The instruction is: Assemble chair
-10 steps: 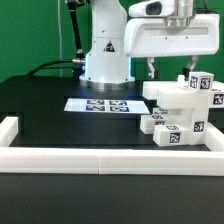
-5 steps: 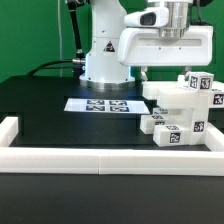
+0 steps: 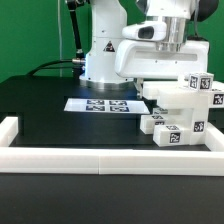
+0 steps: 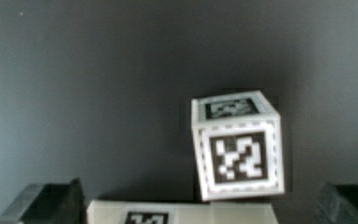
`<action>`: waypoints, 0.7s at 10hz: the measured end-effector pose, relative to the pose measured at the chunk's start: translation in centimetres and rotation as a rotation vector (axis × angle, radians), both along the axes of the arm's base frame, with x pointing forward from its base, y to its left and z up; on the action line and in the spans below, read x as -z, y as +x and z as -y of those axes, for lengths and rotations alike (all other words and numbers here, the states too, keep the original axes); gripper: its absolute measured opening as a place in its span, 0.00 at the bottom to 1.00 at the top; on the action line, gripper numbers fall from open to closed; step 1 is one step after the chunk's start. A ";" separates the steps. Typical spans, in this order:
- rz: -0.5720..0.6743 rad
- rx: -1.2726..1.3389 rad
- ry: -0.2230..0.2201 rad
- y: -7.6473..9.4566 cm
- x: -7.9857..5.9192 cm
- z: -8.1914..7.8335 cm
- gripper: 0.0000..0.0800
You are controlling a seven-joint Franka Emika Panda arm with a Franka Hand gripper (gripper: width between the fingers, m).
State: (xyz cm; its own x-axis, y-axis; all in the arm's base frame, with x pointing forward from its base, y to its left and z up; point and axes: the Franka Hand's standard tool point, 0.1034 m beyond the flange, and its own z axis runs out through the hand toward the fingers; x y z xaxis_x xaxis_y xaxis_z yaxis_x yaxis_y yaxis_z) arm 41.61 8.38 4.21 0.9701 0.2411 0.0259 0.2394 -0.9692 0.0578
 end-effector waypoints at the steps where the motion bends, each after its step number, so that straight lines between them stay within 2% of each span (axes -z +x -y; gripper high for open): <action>1: -0.004 0.000 -0.006 -0.2 0.5 -0.1 0.81; 3: -0.011 0.008 -0.011 -0.4 1.1 -0.6 0.81; 7: -0.018 0.007 -0.027 -0.4 2.0 -0.2 0.81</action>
Offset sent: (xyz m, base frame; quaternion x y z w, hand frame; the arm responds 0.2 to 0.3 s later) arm 0.0034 0.0100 -0.0074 0.0154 0.0087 0.0085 0.9998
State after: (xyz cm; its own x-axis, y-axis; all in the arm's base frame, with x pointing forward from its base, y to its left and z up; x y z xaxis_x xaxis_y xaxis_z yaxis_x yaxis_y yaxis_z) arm 41.24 8.54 2.20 0.9720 0.2351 0.0016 0.2342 -0.9689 0.0794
